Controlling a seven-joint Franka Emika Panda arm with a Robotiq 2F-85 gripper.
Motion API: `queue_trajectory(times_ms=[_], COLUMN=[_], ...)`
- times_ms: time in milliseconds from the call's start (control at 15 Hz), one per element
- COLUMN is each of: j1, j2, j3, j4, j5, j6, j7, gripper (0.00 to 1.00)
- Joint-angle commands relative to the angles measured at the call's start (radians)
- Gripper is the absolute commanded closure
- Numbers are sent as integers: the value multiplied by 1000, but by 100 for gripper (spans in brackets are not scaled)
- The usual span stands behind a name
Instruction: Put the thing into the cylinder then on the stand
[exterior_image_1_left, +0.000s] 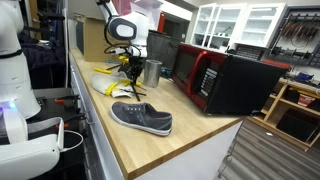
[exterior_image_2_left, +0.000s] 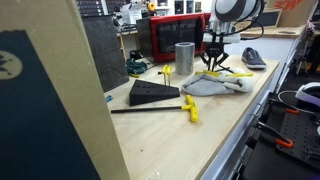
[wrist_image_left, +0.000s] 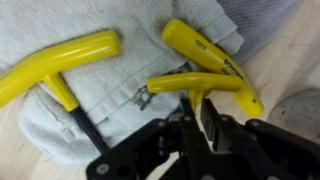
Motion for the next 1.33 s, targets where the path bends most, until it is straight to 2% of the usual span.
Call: queue_trajectory(times_ms=[0,200,467,667,1267], j1=[6,5,4,0,-4], j2=[-6,-22,-67,-121,-215], j3=[-7,-7,-3,-13,-49], j4=[10,8,12,37,159], j5=[39,89,235,356,600], j6=[-26,-41,-96,-169,-383], j7=[-11,-46,-171,-272,-412], gripper=[100,98,98,98,98])
